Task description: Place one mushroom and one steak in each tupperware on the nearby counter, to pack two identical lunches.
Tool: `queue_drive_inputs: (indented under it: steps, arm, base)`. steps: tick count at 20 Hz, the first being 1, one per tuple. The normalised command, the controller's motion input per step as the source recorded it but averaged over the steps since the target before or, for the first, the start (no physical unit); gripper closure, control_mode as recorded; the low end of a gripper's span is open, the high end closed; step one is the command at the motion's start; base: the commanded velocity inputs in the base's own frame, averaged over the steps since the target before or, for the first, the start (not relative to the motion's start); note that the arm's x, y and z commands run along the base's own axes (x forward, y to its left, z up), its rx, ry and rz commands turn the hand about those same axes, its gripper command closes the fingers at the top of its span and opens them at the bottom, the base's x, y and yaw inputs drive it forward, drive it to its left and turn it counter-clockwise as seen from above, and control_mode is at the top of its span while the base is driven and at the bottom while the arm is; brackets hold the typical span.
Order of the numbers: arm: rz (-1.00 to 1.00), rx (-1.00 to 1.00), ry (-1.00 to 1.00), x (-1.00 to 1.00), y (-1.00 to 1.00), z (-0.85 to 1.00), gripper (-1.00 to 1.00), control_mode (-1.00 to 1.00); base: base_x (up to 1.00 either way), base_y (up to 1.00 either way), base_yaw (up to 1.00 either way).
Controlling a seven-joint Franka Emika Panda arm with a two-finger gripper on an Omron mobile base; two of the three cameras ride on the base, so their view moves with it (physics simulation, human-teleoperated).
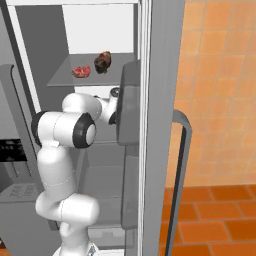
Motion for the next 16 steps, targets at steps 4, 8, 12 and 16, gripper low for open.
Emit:
queue_drive_inputs:
  steps: [4,8,12,16]
  arm:
    - [0.0,0.0,0.03,0.0,0.0,0.0,1.0,-1.0]
    - [0.0,0.0,0.0,-0.08,0.0,0.0,1.0,-1.0]
    - [0.0,0.0,0.0,-0.74,0.0,0.09,1.0,-1.0]
    - [0.02,0.0,-0.01,-1.0,0.0,0.29,1.0,-1.0]
  base:
    - [0.0,0.0,0.0]
    - [0.0,0.0,0.0]
    - [0.0,0.0,0.0]
    - [0.0,0.0,0.0]
